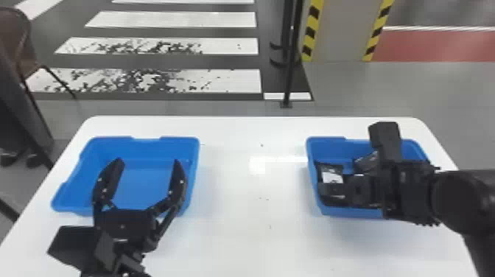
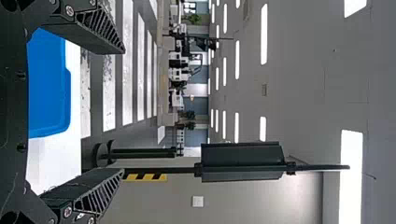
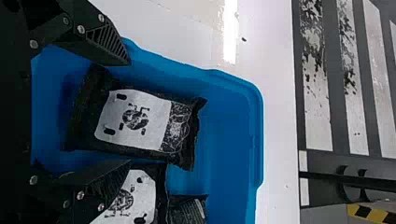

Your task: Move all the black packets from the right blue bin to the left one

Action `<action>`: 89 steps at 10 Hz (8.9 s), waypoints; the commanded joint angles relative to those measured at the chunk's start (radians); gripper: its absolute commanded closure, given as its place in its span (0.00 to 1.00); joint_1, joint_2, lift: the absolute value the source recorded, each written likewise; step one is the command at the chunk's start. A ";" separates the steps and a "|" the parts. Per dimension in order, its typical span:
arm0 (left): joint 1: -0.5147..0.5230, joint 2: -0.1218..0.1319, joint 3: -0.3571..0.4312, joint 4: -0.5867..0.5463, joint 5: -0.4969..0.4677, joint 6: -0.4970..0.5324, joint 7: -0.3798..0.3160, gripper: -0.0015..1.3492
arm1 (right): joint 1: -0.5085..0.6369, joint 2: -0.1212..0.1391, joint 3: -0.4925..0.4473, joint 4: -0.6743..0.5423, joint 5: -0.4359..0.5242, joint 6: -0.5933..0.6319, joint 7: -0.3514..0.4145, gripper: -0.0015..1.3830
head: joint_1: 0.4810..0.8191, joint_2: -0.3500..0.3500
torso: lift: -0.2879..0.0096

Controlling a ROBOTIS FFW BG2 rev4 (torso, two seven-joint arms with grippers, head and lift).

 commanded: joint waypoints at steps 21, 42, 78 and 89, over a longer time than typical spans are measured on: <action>-0.007 -0.005 -0.026 0.002 0.231 -0.022 -0.037 0.10 | 0.279 0.014 -0.103 -0.112 -0.204 -0.638 0.329 0.81 | 0.63 0.56 | 0.50; -0.135 0.015 -0.024 -0.211 0.277 0.613 -0.287 0.90 | 0.181 -0.062 0.397 0.040 -0.469 -0.893 0.398 0.69 | 0.63 0.80 | 0.50; 0.025 -0.010 0.066 -0.223 0.163 0.383 -0.206 0.08 | -0.018 -0.009 -0.064 -0.014 0.185 0.143 0.043 0.13 | 0.63 0.33 | 0.50; 0.017 -0.008 0.064 -0.204 0.161 0.353 -0.212 0.08 | -0.038 -0.025 -0.016 0.015 0.121 0.184 0.011 0.81 | 0.63 0.34 | 0.50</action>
